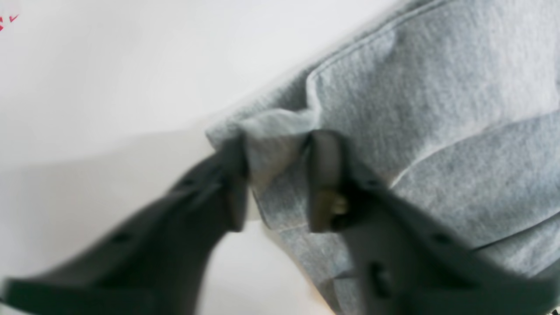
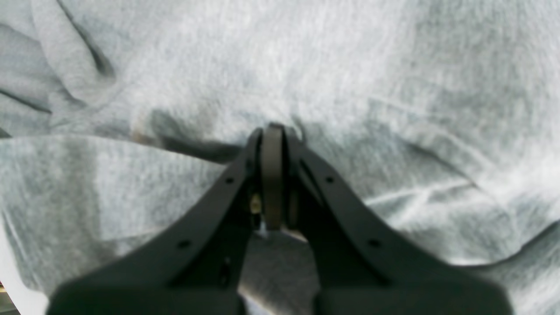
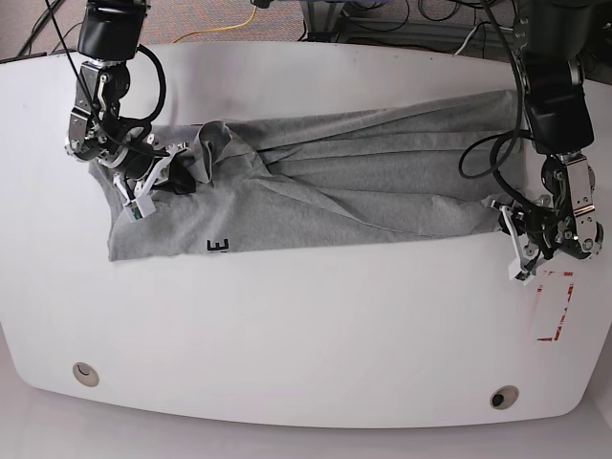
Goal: Layout the t-shirt on the table in an organized manner, then fold the t-shirt properly
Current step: 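Hold the shirt end with the right gripper while the left gripper grips the other end, then move the left gripper along the shirt end and grasp its edge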
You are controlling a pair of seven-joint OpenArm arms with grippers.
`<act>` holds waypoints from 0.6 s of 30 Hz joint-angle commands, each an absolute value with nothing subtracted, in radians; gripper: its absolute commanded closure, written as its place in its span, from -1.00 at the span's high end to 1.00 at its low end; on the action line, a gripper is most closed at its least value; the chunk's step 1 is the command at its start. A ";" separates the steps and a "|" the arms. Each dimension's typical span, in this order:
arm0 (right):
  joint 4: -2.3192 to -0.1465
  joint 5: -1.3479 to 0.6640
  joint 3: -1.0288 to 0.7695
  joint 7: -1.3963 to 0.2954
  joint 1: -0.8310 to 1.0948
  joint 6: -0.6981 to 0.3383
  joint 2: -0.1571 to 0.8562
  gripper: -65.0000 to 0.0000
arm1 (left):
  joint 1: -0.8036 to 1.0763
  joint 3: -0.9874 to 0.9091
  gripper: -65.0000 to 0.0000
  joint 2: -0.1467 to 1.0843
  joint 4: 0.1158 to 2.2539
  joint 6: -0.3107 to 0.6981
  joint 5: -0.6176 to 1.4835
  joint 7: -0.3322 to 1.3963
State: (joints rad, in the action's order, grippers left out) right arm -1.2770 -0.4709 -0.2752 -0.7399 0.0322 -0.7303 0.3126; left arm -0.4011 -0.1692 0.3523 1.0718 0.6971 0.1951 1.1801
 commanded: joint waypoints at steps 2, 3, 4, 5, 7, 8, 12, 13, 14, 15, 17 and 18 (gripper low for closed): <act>-1.254 -0.332 -0.265 -0.886 0.054 -0.698 0.309 -0.95 | -0.412 -0.171 -0.84 0.366 1.110 0.698 0.200 1.170; -1.254 -0.332 -0.265 -0.886 0.054 -0.698 0.309 -0.95 | -0.410 -0.171 -0.85 0.364 1.119 0.698 0.199 1.170; -1.254 -0.332 -0.265 -0.886 0.054 -0.698 0.309 -0.95 | -0.407 -0.170 -0.86 0.364 1.132 0.698 0.199 1.170; -1.254 -0.332 -0.265 -0.886 0.054 -0.698 0.309 -0.95 | -0.401 -0.166 -0.87 0.364 1.138 0.698 0.199 1.170; -1.254 -0.332 -0.263 -0.886 0.054 -0.698 0.309 -0.95 | -0.381 -0.157 -0.87 0.364 1.178 0.698 0.199 1.171; -1.254 -0.332 -0.263 -0.886 0.054 -0.698 0.309 -0.95 | -0.375 -0.157 -0.87 0.364 1.190 0.698 0.199 1.171; -1.254 -0.332 -0.263 -0.886 0.054 -0.698 0.309 -0.95 | -0.348 -0.157 -0.87 0.364 1.260 0.698 0.199 1.208; -1.254 -0.332 -0.265 -0.886 0.054 -0.698 0.309 -0.95 | -0.341 -0.157 -0.87 0.364 1.282 0.698 0.199 1.222; -1.254 -0.332 -0.265 -0.886 0.053 -0.698 0.309 -0.95 | -0.335 -0.159 -0.87 0.364 1.294 0.698 0.200 1.231; -1.254 -0.332 -0.265 -0.886 0.053 -0.698 0.309 -0.95 | -0.326 -0.159 -0.87 0.364 1.316 0.698 0.200 1.248; -1.254 -0.332 -0.265 -0.886 0.053 -0.698 0.309 -0.95 | -0.308 -0.160 -0.87 0.366 1.353 0.698 0.200 1.271; -1.254 -0.332 -0.265 -0.886 0.053 -0.698 0.309 -0.95 | -0.298 -0.160 -0.87 0.366 1.369 0.698 0.200 1.279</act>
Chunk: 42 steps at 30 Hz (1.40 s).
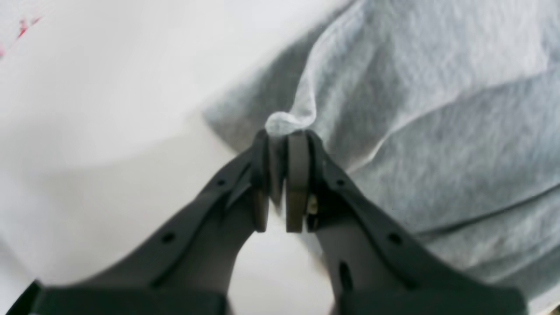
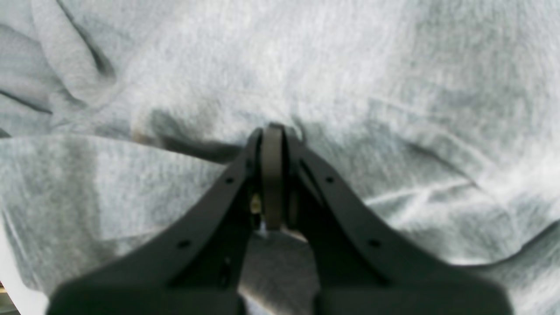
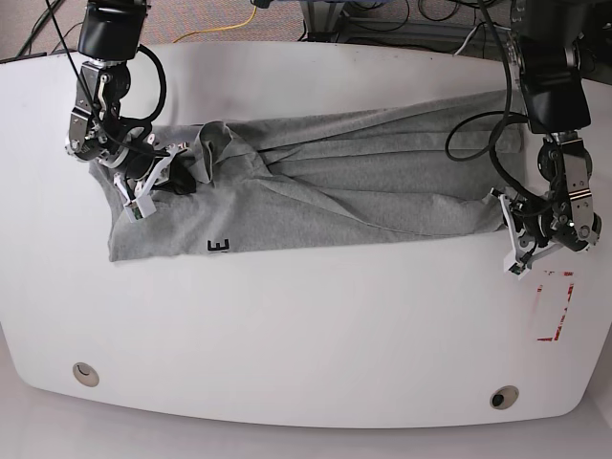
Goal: Layout the t-shirt on the table in an organized manner, then fold the t-shirt properly
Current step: 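Move the left gripper along the shirt end and grasp its edge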
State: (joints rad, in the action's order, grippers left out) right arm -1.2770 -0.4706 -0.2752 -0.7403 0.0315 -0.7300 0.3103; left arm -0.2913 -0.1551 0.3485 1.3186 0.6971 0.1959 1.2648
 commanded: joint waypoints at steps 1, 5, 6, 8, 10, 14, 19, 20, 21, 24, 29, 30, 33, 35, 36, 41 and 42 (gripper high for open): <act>-1.254 -0.332 -0.265 -0.886 0.053 -0.698 0.309 -0.95 | -0.291 -0.162 -0.87 0.366 1.389 0.698 0.200 1.287; -1.254 -0.332 -0.265 -0.886 0.053 -0.698 0.308 -0.95 | -0.243 -0.162 -0.87 0.369 1.461 0.698 0.200 1.314; -1.253 -0.332 -0.265 -0.886 0.053 -0.698 0.306 -0.95 | -0.232 -0.162 -0.87 0.369 1.478 0.698 0.200 1.320; -1.253 -0.332 -0.265 -0.886 0.053 -0.698 0.297 -0.95 | -0.213 -0.162 -0.87 0.371 1.511 0.698 0.200 1.336; -1.253 -0.332 -0.265 -0.886 0.053 -0.698 0.295 -0.95 | -0.188 -0.162 -0.87 0.372 1.546 0.698 0.200 1.343; -1.253 -0.331 -0.265 -0.886 0.053 -0.698 0.292 -0.95 | -0.139 -0.163 -0.87 0.383 1.598 0.698 0.200 1.346; -1.253 -0.332 -0.265 -0.886 0.054 -0.698 0.291 -0.95 | -0.090 -0.163 -0.87 0.406 1.636 0.698 0.200 1.346; -1.253 -0.332 -0.265 -0.886 0.054 -0.698 0.291 -0.95 | -0.085 -0.163 -0.87 0.406 1.641 0.698 0.200 1.346; -1.253 -0.332 -0.265 -0.886 0.054 -0.698 0.291 -0.95 | -0.082 -0.165 -0.87 0.410 1.644 0.698 0.200 1.346; -1.253 -0.332 -0.265 -0.886 0.054 -0.698 0.291 -0.95 | -0.070 -0.165 -0.87 0.443 1.647 0.698 0.200 1.348; -1.253 -0.332 -0.265 -0.886 0.054 -0.698 0.291 -0.95 | -0.058 -0.165 -0.86 0.467 1.647 0.698 0.200 1.353; -1.253 -0.332 -0.265 -0.886 0.054 -0.698 0.291 -0.95 | -0.056 -0.165 -0.86 0.472 1.647 0.698 0.200 1.353; -1.253 -0.332 -0.265 -0.886 0.054 -0.698 0.291 -0.95 | -0.036 -0.165 -0.86 0.487 1.647 0.698 0.200 1.353; -1.253 -0.332 -0.265 -0.886 0.054 -0.698 0.291 -0.95 | -0.024 -0.165 -0.86 0.499 1.647 0.698 0.200 1.353; -1.253 -0.332 -0.265 -0.886 0.054 -0.698 0.291 -0.95 | -0.022 -0.165 -0.86 0.503 1.647 0.698 0.200 1.353; -1.253 -0.332 -0.265 -0.886 0.054 -0.698 0.291 -0.95 | -0.004 -0.165 -0.85 0.507 1.647 0.698 0.200 1.353; -1.253 -0.332 -0.265 -0.886 0.054 -0.698 0.291 -0.95 | 0.001 -0.165 -0.85 0.507 1.647 0.698 0.200 1.353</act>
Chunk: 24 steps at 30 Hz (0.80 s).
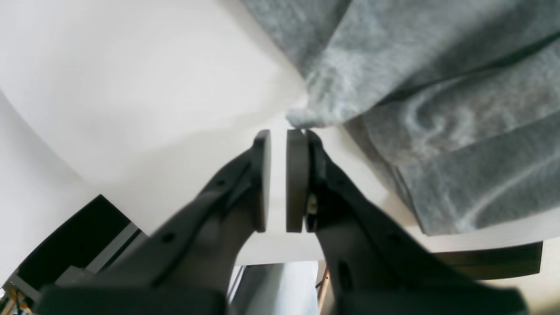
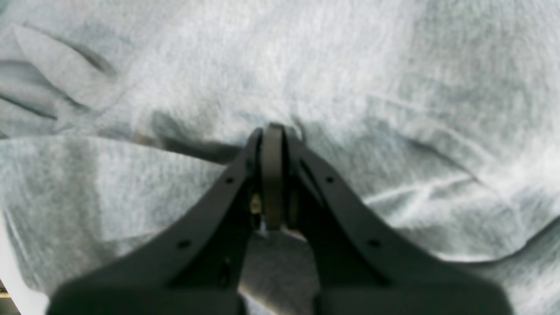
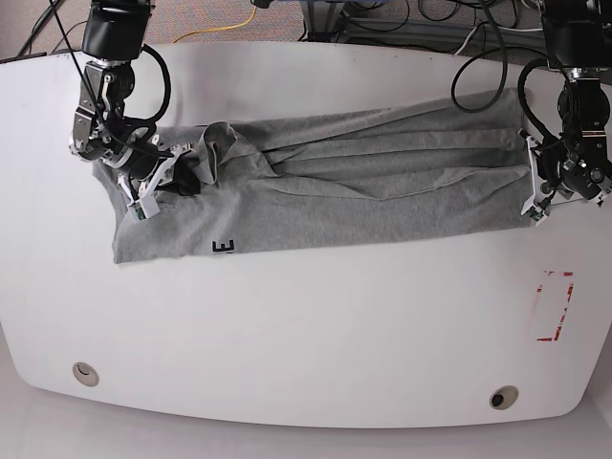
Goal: Layout the t-shirt on the table in an organized manner, then fold the t-shirt properly
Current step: 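Move the left gripper along the shirt end and grasp its edge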
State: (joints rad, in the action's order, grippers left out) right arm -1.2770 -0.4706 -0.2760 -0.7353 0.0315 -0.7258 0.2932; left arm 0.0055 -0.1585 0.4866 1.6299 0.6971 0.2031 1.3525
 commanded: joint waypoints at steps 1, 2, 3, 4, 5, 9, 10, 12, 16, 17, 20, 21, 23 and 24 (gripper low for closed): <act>-1.253 -0.332 -0.265 -0.886 0.054 -0.698 0.291 -0.95 | 0.004 -0.166 -0.85 0.509 1.647 0.698 0.200 1.353; -1.253 -0.332 -0.265 -0.886 0.054 -0.698 0.291 -0.95 | 0.007 -0.166 -0.85 0.512 1.649 0.698 0.200 1.353; -1.253 -0.332 -0.265 -0.886 0.054 -0.698 0.289 -0.95 | 0.007 -0.166 -0.85 0.518 1.649 0.698 0.200 1.353; -1.253 -0.332 -0.265 -0.886 0.054 -0.698 0.289 -0.95 | 0.010 -0.166 -0.85 0.524 1.649 0.698 0.200 1.353; -1.253 -0.332 -0.265 -0.886 0.054 -0.698 0.289 -0.95 | 0.013 -0.166 -0.85 0.529 1.649 0.698 0.200 1.353; -1.253 -0.332 -0.265 -0.886 0.054 -0.698 0.289 -0.95 | 0.035 -0.194 -0.75 0.535 1.649 0.698 0.200 1.353; -1.253 -0.332 -0.265 -0.886 0.054 -0.698 0.289 -0.95 | 0.038 -0.203 -0.68 0.535 1.649 0.698 0.200 1.353; -1.253 -0.332 -0.265 -0.886 0.054 -0.698 0.289 -0.95 | 0.042 -0.240 -0.41 0.536 1.649 0.698 0.200 1.354; -1.253 -0.332 -0.265 -0.886 0.053 -0.698 0.289 -0.95 | 0.044 -0.314 0.11 0.541 1.649 0.698 0.202 1.366; -1.253 -0.332 -0.265 -0.886 0.053 -0.698 0.289 -0.95 | 0.044 -0.332 0.22 0.541 1.649 0.698 0.203 1.379; -1.253 -0.332 -0.265 -0.886 0.053 -0.698 0.289 -0.95 | 0.041 -0.378 0.38 0.541 1.649 0.698 0.243 1.396; -1.253 -0.332 -0.265 -0.886 0.053 -0.698 0.289 -0.95 | 0.039 -0.395 0.39 0.541 1.649 0.698 0.275 1.396; -1.253 -0.332 -0.265 -0.886 0.053 -0.698 0.289 -0.95 | 0.038 -0.418 0.39 0.541 1.649 0.698 0.346 1.396; -1.254 -0.332 -0.265 -0.886 0.053 -0.698 0.289 -0.95 | 0.038 -0.426 0.39 0.541 1.649 0.698 0.377 1.396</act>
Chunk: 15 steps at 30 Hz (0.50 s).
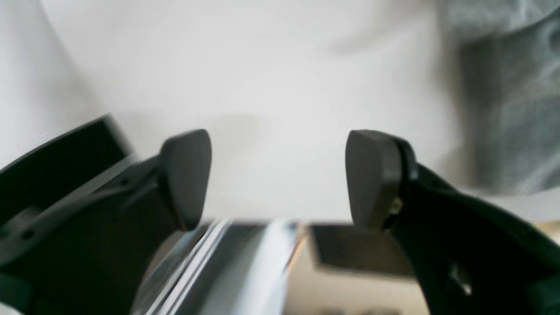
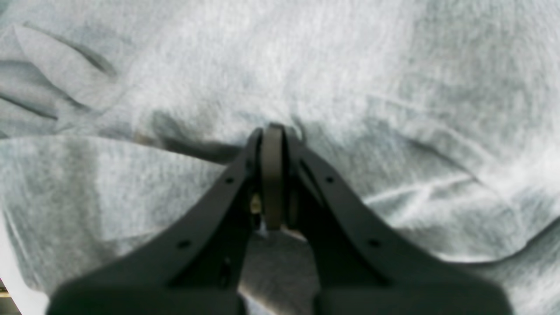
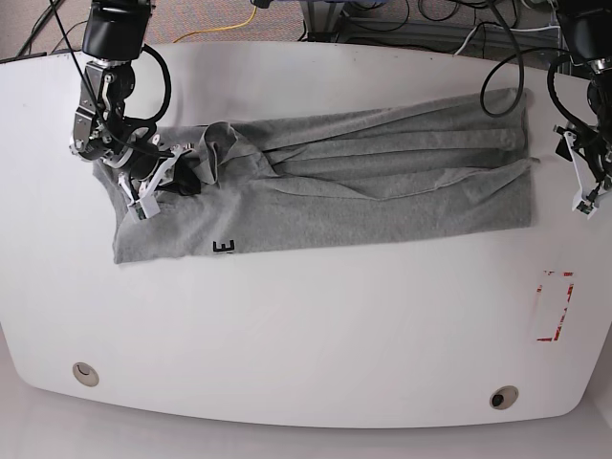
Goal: Layout the t-shirt on the table in an organized manner, then fold the t-shirt properly
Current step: 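Move the left gripper along the shirt end and grasp its edge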
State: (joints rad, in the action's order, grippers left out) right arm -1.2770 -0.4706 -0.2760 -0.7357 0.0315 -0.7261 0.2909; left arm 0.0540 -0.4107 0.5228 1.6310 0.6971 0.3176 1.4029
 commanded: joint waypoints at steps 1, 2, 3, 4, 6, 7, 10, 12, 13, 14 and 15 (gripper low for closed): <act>-1.254 -0.332 -0.265 -0.886 0.053 -0.698 0.289 -0.95 | 0.039 -0.433 0.39 0.541 1.647 0.698 0.420 1.396; -1.254 -0.332 -0.265 -0.886 0.053 -0.698 0.289 -0.95 | 0.041 -0.438 0.39 0.541 1.646 0.698 0.464 1.396; -1.254 -0.332 -0.265 -0.886 0.053 -0.698 0.288 -0.95 | 0.042 -0.438 0.39 0.541 1.646 0.698 0.484 1.396; -1.254 -0.332 -0.263 -0.886 0.053 -0.698 0.288 -0.95 | 0.042 -0.440 0.39 0.539 1.644 0.698 0.524 1.396; -1.254 -0.332 -0.263 -0.886 0.053 -0.698 0.288 -0.95 | 0.042 -0.440 0.39 0.535 1.641 0.698 0.568 1.396; -1.254 -0.332 -0.263 -0.886 0.053 -0.698 0.288 -0.95 | 0.044 -0.441 0.39 0.529 1.639 0.698 0.590 1.396; -1.254 -0.332 -0.263 -0.886 0.051 -0.698 0.288 -0.95 | 0.042 -0.449 0.39 0.493 1.615 0.698 0.618 1.396; -1.254 -0.332 -0.263 -0.886 0.051 -0.698 0.288 -0.95 | 0.039 -0.473 0.39 0.478 1.590 0.698 0.615 1.396; -1.254 -0.332 -0.263 -0.886 0.051 -0.698 0.288 -0.95 | 0.039 -0.493 0.39 0.472 1.572 0.698 0.615 1.396; -1.254 -0.332 -0.263 -0.886 0.051 -0.698 0.288 -0.95 | 0.038 -0.512 0.39 0.469 1.555 0.698 0.615 1.396; -1.254 -0.332 -0.263 -0.886 0.051 -0.698 0.288 -0.95 | 0.036 -0.533 0.39 0.464 1.531 0.698 0.615 1.396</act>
State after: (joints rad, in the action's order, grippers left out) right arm -1.2770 -0.4706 -0.2760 -0.7364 0.0296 -0.7261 0.2905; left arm 0.0494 -0.4915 0.4416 1.5524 0.6975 0.6163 1.3983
